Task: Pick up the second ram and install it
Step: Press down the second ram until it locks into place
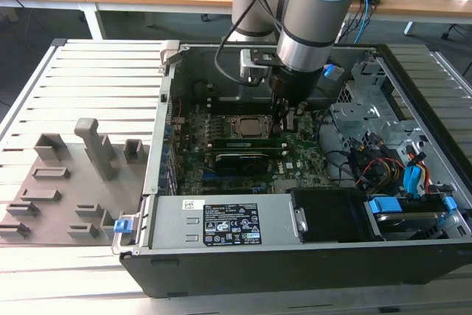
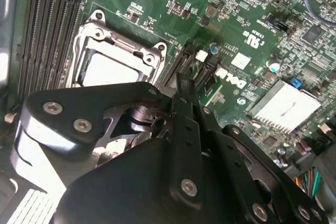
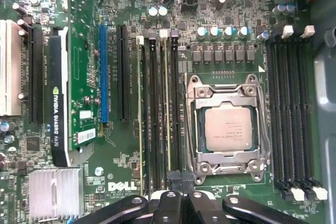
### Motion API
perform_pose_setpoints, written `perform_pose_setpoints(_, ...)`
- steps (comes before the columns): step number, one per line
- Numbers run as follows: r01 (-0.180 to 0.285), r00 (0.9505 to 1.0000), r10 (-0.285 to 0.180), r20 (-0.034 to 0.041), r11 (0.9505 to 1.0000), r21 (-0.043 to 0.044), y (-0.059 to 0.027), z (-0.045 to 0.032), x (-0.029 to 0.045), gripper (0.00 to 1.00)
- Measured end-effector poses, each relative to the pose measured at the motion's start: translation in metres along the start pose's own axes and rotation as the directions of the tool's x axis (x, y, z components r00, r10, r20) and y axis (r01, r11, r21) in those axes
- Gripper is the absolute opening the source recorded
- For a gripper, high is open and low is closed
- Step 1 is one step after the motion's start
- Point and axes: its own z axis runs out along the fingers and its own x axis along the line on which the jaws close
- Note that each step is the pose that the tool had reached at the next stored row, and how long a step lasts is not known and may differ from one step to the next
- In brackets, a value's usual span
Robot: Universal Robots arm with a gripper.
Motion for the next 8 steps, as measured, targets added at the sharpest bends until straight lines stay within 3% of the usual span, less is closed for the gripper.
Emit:
perform_pose_setpoints(3,0.0,1.0,0.0,0.0007,1.0,0.0001,-0.0002,0.0024,0.0001,0.11)
perform_pose_setpoints(4,0.001,1.0,-0.001,0.0063,1.0,-0.0001,-0.0004,0.003,0.0008,0.11)
perform_pose_setpoints(5,0.001,1.0,-0.001,0.0062,1.0,-0.0003,-0.0003,0.0028,0.0009,0.11)
perform_pose_setpoints(8,0.001,1.0,-0.001,0.0061,1.0,-0.0003,0.0003,-0.0052,0.0007,0.11)
